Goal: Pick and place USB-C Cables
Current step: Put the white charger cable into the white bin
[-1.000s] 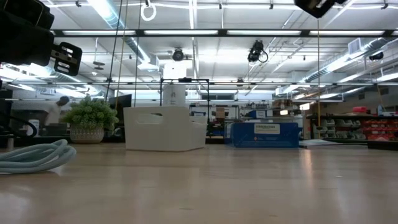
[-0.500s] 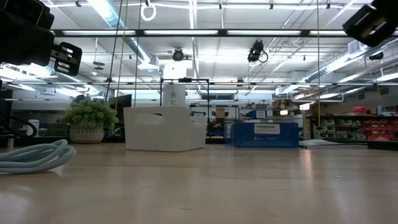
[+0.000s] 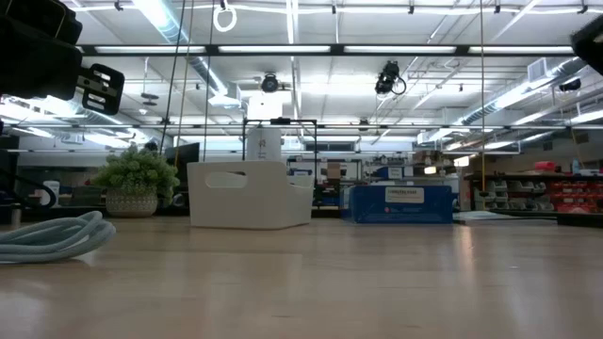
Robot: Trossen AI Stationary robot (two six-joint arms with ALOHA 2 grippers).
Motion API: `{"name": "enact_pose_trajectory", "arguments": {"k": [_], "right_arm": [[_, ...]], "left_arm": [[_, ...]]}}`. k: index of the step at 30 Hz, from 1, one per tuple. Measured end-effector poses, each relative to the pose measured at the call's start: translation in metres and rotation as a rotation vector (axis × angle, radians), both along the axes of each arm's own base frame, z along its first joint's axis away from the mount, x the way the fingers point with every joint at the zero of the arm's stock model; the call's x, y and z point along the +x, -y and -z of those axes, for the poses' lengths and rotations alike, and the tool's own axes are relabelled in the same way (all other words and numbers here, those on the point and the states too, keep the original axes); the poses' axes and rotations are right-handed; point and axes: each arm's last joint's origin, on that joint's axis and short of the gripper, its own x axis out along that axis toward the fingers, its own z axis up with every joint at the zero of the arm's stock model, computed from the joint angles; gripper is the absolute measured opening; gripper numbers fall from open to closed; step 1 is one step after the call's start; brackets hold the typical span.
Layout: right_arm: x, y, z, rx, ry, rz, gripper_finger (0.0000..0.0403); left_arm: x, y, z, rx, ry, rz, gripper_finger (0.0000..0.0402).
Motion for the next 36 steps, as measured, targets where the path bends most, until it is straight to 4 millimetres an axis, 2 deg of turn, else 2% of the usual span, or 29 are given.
{"name": "enact_pose_trajectory", "arguments": {"k": [7, 12, 20, 26, 36], "right_arm": [[-0.001, -0.026, 0.032, -0.013, -0.081, 0.010, 0.0239], [-0.002, -0.034, 0.056, -0.091, -0.121, 0.064, 0.0255], [-0.005, -0.045, 0.073, -0.139, -0.104, 0.061, 0.0258], [-0.013, -0.050, 0.079, -0.207, -0.065, 0.015, 0.0230], [-0.017, -0.052, 0.080, -0.231, -0.053, -0.042, 0.0137]], "left_arm": [[0.000, 0.000, 0.000, 0.000, 0.001, 0.000, 0.0011], [0.000, 0.000, 0.000, 0.000, 0.000, 0.000, 0.0011], [0.000, 0.000, 0.000, 0.000, 0.000, 0.000, 0.0011], [0.000, 0.000, 0.000, 0.000, 0.000, 0.001, 0.0011], [0.000, 0.000, 0.000, 0.000, 0.001, 0.000, 0.0011]]}}
